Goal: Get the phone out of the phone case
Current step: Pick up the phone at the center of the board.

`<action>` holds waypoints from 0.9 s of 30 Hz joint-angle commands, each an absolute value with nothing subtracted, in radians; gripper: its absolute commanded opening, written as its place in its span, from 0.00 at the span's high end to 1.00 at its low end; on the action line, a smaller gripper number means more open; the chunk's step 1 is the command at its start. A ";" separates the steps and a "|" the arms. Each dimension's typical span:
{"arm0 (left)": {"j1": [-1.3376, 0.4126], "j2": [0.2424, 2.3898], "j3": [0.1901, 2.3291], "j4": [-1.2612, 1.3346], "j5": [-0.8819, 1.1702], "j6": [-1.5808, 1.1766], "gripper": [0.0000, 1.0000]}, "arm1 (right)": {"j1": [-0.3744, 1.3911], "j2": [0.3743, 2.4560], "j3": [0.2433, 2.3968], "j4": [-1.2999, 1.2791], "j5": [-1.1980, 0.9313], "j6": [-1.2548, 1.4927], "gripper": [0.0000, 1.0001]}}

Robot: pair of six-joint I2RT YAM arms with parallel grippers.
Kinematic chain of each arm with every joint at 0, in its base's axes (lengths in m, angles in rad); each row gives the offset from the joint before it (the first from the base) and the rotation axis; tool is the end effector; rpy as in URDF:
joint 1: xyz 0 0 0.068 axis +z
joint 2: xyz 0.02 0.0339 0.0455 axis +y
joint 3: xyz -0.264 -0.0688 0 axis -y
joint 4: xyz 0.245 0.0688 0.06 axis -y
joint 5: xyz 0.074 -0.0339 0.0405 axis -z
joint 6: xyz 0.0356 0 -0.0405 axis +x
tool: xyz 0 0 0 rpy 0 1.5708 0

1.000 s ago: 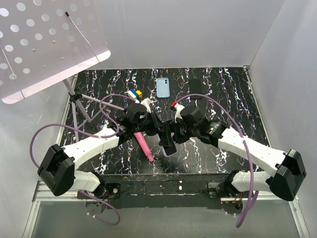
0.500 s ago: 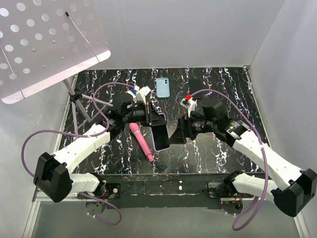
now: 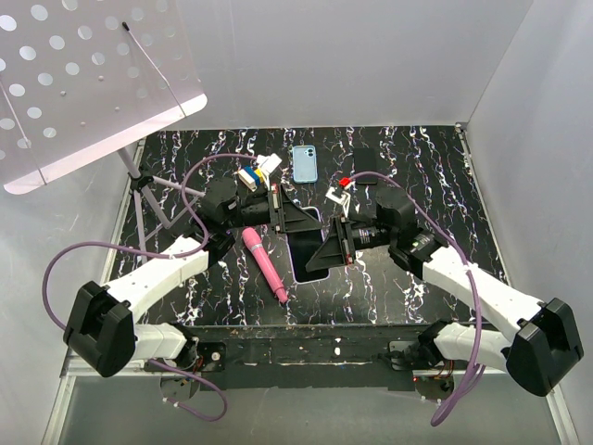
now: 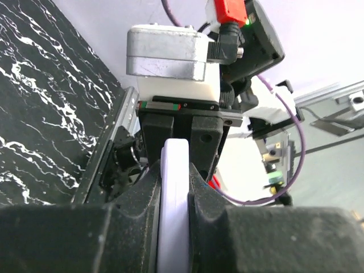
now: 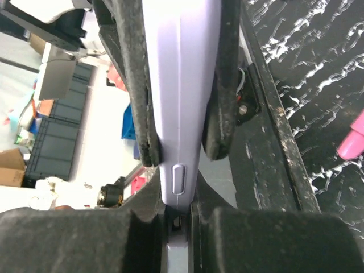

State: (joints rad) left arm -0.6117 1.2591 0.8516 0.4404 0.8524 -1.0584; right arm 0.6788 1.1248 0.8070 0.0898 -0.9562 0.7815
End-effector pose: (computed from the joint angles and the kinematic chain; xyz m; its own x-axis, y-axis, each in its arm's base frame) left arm 0.2180 -0.1857 0.3260 -0.8531 -0.1023 -0.5116 0.5108 0.0359 -0.8590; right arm 0.1761 0.1794 0.3107 -0.8162 -0.1366 -0.5614 -0.5728 0.0638 0.8172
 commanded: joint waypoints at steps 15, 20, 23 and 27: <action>-0.612 1.083 0.795 0.459 0.658 -1.184 0.65 | 0.647 1.126 0.721 0.598 -0.986 1.101 0.99; -0.612 1.109 0.830 0.448 0.647 -1.175 0.80 | 0.650 1.131 0.719 0.637 -0.999 1.120 0.99; -0.611 1.135 0.865 0.400 0.666 -1.161 1.00 | 0.652 1.112 0.732 0.570 -0.996 1.074 0.99; -0.601 1.140 0.887 0.368 0.667 -1.152 1.00 | 0.650 1.098 0.813 0.245 -0.988 0.860 0.78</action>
